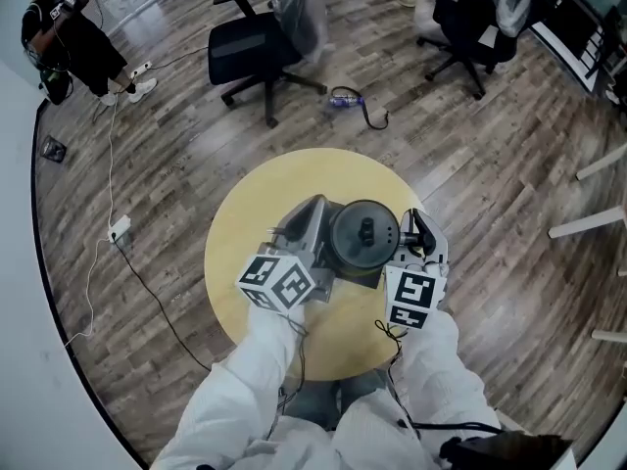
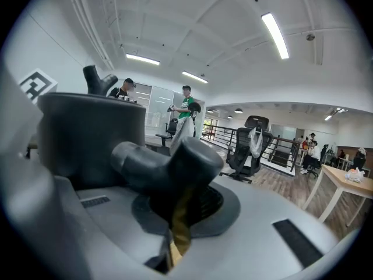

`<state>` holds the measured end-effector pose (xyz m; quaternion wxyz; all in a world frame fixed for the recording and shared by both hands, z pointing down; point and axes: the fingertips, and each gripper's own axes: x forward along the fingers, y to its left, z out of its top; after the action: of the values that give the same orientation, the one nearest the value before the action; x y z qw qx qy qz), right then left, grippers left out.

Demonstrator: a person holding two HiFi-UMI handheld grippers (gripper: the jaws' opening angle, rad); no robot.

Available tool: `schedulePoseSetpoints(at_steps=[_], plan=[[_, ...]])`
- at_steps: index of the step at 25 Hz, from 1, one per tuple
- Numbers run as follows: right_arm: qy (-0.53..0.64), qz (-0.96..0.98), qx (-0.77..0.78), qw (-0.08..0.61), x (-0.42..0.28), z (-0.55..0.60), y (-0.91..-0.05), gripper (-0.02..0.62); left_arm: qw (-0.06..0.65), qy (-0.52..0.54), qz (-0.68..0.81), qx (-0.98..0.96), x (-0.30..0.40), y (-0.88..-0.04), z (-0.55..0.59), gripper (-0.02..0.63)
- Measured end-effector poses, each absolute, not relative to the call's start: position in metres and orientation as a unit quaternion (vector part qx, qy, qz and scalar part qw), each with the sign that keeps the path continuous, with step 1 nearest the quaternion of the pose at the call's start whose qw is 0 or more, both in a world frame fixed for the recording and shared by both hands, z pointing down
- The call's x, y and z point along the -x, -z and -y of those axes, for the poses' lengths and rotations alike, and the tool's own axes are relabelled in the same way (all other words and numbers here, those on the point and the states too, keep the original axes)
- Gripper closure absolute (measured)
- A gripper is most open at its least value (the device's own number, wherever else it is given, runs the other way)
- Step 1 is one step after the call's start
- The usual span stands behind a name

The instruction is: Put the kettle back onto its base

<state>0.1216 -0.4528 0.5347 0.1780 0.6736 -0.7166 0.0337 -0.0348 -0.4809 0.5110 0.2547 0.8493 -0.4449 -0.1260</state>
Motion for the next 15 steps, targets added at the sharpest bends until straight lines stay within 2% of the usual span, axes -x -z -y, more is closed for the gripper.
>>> schedulePoseSetpoints(at_steps=[15], plan=[[-0.035,0.718,-0.67,0.186,-0.121,0.467,-0.589,0.572,0.27,0.123,0.447,-0.844,0.035,-0.568,0.497,0.607]])
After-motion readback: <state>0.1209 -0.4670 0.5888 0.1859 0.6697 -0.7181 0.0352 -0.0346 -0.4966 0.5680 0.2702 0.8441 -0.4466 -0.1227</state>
